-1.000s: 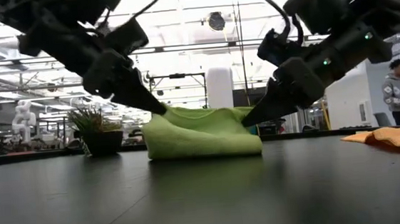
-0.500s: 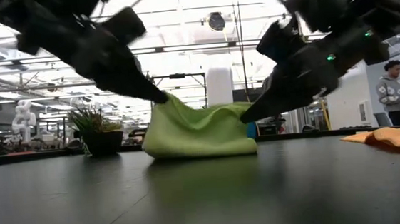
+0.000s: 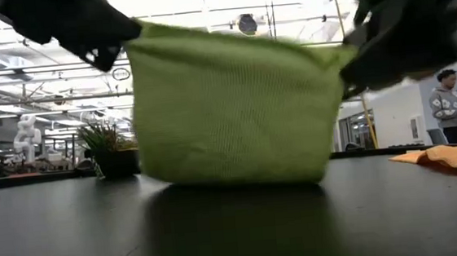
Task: Fold microfiber towels
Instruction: Fold the green microfiber cloth
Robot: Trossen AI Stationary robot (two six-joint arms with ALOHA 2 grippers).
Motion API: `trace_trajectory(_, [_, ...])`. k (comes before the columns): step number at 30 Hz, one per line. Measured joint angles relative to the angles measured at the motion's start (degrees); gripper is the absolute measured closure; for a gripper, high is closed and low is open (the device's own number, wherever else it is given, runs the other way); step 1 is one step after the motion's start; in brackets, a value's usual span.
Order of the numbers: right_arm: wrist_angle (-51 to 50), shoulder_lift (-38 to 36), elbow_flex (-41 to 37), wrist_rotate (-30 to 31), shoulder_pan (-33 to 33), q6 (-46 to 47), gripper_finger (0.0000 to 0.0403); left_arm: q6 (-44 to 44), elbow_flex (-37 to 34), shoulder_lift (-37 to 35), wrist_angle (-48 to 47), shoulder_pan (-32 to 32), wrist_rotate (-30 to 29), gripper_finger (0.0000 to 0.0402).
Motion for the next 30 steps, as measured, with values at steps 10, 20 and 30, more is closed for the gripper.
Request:
trace_trajectory(10, [-4.1, -1.4, 1.0, 7.1, -3.6, -0.6, 0.0403, 1.4, 0.3, 0.0, -8.9, 5.0, -3.4, 0.0402])
trace_trajectory(20, [-9.7, -0.3, 1.0, 6.6, -14.9, 1.9, 0.0403, -2.6, -6.3, 0.2, -6.5, 15.7, -1.0, 0.0402])
trace_trajectory(30, [-6.6, 4.7, 1.1, 4.0, -18.0, 5.5, 0.0403, -5.1, -10.1, 0.2, -4.5, 20.3, 3.1, 0.0401])
